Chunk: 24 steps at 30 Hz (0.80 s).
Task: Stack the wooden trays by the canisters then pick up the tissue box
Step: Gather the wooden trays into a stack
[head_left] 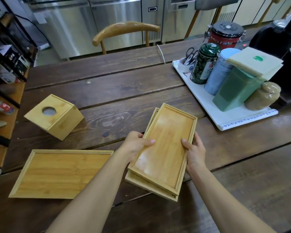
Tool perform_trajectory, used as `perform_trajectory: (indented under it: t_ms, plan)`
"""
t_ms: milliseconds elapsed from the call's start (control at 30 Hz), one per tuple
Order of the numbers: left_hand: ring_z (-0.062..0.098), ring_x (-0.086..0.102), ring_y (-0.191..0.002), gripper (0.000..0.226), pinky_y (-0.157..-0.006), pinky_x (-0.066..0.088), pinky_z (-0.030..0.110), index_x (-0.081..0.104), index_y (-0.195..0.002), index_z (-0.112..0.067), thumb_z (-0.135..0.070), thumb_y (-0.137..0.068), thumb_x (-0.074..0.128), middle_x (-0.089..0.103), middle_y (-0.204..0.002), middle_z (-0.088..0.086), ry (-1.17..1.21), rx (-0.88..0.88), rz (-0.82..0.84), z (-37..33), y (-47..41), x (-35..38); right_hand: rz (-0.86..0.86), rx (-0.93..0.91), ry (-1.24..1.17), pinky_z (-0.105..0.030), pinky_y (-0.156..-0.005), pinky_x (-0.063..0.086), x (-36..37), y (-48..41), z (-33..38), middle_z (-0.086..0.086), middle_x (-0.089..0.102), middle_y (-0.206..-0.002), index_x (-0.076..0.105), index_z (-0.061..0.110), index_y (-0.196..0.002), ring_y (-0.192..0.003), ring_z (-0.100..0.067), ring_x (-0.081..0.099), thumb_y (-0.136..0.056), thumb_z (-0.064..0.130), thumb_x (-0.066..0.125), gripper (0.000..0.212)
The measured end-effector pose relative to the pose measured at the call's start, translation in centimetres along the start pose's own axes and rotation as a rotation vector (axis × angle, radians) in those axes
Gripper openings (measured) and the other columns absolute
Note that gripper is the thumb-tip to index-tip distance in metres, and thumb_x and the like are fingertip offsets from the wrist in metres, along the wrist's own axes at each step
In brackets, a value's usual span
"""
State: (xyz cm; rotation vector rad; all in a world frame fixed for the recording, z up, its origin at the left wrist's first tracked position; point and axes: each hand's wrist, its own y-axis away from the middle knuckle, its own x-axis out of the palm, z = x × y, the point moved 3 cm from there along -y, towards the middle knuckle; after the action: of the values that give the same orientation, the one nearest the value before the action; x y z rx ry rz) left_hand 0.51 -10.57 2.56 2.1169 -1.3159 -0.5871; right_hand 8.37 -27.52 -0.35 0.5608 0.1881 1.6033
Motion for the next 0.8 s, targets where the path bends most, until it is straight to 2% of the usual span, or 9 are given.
perform_trajectory:
  t_ms: [67, 133, 267, 367, 467, 533, 633, 700, 800]
  plan:
    - [0.025, 0.070, -0.078, 0.026, -0.062, 0.053, 0.034, 0.067, -0.101, 0.002, -0.012, -0.080, 0.071, 0.073, -0.087, 0.013, 0.096, -0.090, 0.010, 0.5, 0.9, -1.1, 0.122, -0.017, -0.001, -0.045, -0.091, 0.049, 1.5, 0.2, 0.9, 0.002, 0.062, -0.104, 0.054, 0.028, -0.119, -0.095, -0.018, 0.060, -0.085, -0.007, 0.052, 0.049]
    - [0.026, 0.066, -0.086, 0.019, -0.065, 0.050, 0.038, 0.067, -0.097, -0.006, -0.016, -0.081, 0.069, 0.072, -0.091, 0.011, 0.185, -0.126, 0.010, 0.9, 2.0, -2.4, 0.275, -0.021, 0.041, -0.044, -0.087, 0.052, 3.3, 0.1, 1.5, 0.001, 0.064, -0.108, 0.059, 0.034, -0.109, -0.098, -0.021, 0.063, -0.084, -0.005, 0.055, 0.046]
    - [0.029, 0.065, -0.102, 0.035, -0.084, 0.051, 0.047, 0.061, -0.115, -0.007, -0.015, -0.081, 0.069, 0.070, -0.109, 0.014, 0.337, -0.032, -0.045, 1.2, 3.8, -5.6, 0.507, -0.028, 0.233, -0.045, -0.089, 0.053, 7.6, 0.2, 2.3, -0.006, 0.062, -0.125, 0.051, 0.022, -0.132, -0.110, -0.025, 0.061, -0.079, 0.008, 0.067, 0.056]
    - [0.028, 0.065, -0.098, 0.035, -0.076, 0.053, 0.043, 0.058, -0.112, -0.007, -0.018, -0.080, 0.069, 0.068, -0.109, 0.015, 0.438, 0.074, -0.154, 1.7, 5.4, -8.1, 0.660, 0.064, 0.286, -0.034, -0.074, 0.055, 10.1, 1.4, 2.4, -0.009, 0.067, -0.112, 0.055, 0.012, -0.125, -0.095, -0.021, 0.067, -0.081, 0.014, 0.066, 0.046]
    - [0.025, 0.063, -0.099, 0.039, -0.071, 0.051, 0.039, 0.052, -0.117, -0.012, -0.019, -0.081, 0.068, 0.064, -0.111, 0.011, 0.585, 0.182, -0.311, 3.0, 7.4, -9.9, 0.852, 0.071, 0.452, -0.034, -0.082, 0.053, 11.8, 3.2, 1.8, -0.007, 0.067, -0.113, 0.054, 0.013, -0.124, -0.100, -0.020, 0.065, -0.079, 0.020, 0.068, 0.048]
    - [0.023, 0.061, -0.100, 0.042, -0.074, 0.051, 0.038, 0.050, -0.120, -0.014, -0.019, -0.082, 0.067, 0.064, -0.110, 0.007, 0.681, 0.257, -0.436, 4.2, 8.5, -10.7, 0.937, 0.009, 0.606, -0.025, -0.080, 0.052, 12.9, 4.4, 1.0, 0.000, 0.067, -0.108, 0.056, 0.014, -0.122, -0.096, -0.013, 0.064, -0.082, 0.019, 0.066, 0.042]
    - [0.021, 0.059, -0.093, 0.027, -0.080, 0.048, 0.043, 0.050, -0.102, -0.021, -0.018, -0.082, 0.067, 0.062, -0.103, 0.003, 0.883, 0.255, -0.613, 6.3, 9.8, -10.9, 0.922, -0.040, 0.764, -0.018, -0.063, 0.044, 14.6, 5.8, -0.3, 0.006, 0.065, -0.089, 0.063, 0.014, -0.107, -0.078, -0.005, 0.060, -0.084, 0.026, 0.065, 0.026]
    - [0.024, 0.058, -0.092, 0.034, -0.085, 0.046, 0.049, 0.048, -0.110, -0.019, -0.019, -0.082, 0.068, 0.061, -0.107, 0.006, 1.034, 0.215, -0.684, 7.8, 10.4, -11.0, 0.852, -0.020, 0.802, -0.021, -0.058, 0.038, 15.2, 6.1, -1.2, 0.003, 0.064, -0.083, 0.065, 0.013, -0.098, -0.071, -0.008, 0.057, -0.081, 0.031, 0.068, 0.025]
    - [0.030, 0.058, -0.099, 0.047, -0.084, 0.048, 0.053, 0.045, -0.126, -0.017, -0.022, -0.084, 0.066, 0.060, -0.115, 0.010, 1.184, 0.170, -0.723, 9.6, 10.8, -11.1, 0.769, 0.111, 0.738, -0.026, -0.059, 0.042, 15.3, 6.5, -2.7, -0.005, 0.066, -0.092, 0.061, 0.010, -0.104, -0.078, -0.014, 0.060, -0.078, 0.032, 0.071, 0.036]
